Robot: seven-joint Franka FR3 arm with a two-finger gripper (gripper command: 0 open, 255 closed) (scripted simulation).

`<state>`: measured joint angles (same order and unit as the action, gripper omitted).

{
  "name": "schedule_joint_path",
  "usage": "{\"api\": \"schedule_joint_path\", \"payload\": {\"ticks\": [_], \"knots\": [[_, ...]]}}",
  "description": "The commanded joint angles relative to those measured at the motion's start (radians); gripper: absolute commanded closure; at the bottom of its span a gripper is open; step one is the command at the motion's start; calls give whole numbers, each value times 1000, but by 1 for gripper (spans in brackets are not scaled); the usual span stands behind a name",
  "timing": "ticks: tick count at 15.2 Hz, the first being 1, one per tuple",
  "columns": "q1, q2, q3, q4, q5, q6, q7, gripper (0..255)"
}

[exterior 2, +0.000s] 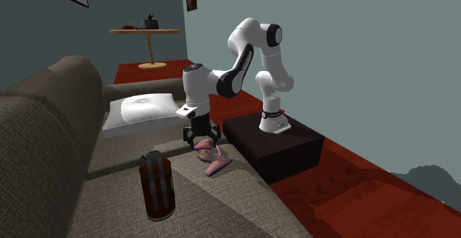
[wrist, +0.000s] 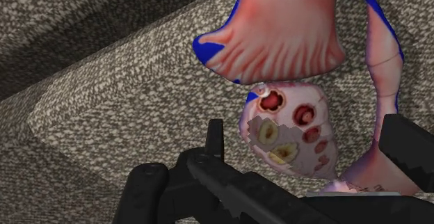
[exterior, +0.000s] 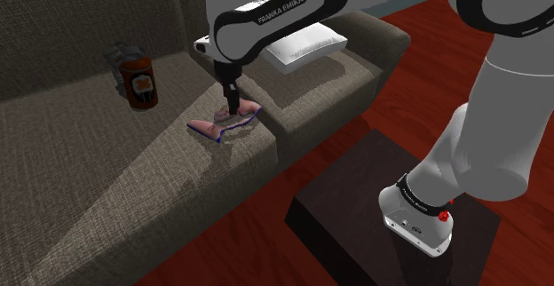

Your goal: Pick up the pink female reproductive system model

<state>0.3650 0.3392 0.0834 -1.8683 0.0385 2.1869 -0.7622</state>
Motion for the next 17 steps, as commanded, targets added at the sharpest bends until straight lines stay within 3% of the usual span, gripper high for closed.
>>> {"api": "schedule_joint_path", "payload": {"ticks": [1,6,7,17], "knots": [[1,16,0,-6,-2,22,-4,0],[2,42,0,-19,-3,62,-5,0],[2,45,-1,-16,-3,61,-4,255],[1,35,0,-16,-2,51,-4,255]]}}
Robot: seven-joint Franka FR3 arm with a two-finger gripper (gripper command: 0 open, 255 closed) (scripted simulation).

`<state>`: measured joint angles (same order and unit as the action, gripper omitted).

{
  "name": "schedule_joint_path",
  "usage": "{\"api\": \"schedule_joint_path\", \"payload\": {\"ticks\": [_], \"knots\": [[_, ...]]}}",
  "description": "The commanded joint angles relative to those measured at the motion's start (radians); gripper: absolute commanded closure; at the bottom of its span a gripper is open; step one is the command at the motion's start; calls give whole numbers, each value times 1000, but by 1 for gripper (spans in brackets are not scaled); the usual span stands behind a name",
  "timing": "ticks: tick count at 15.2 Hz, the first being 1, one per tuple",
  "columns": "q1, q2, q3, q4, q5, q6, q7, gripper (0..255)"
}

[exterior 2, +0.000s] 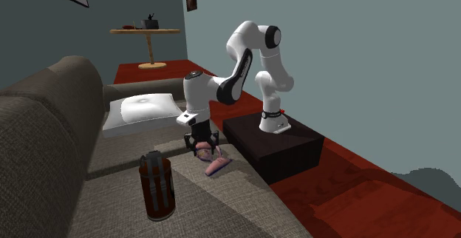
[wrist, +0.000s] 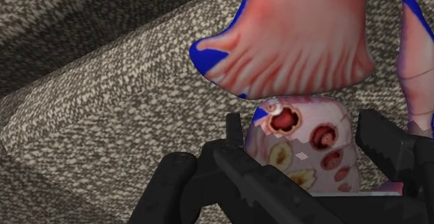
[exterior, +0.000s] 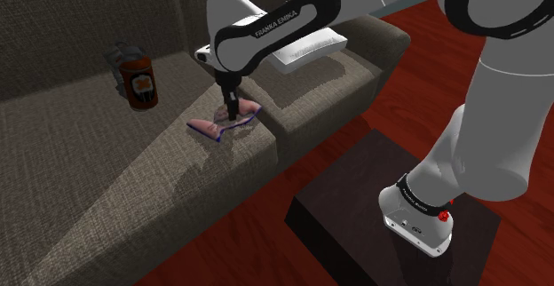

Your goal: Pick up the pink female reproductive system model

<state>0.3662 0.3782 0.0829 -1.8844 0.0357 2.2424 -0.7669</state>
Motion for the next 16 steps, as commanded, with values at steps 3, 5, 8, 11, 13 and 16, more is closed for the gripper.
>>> {"api": "schedule_joint_path", "payload": {"ticks": [3,5,8,11,13,16], "knots": [[-1,-26,1,12,1,-38,1,255],[-1,-40,1,21,2,-60,2,255],[-2,-59,2,36,3,-95,3,255],[-2,-77,2,53,3,-129,4,255],[-2,-88,2,65,4,-153,4,255],[-3,-94,2,73,4,-166,5,255]]}}
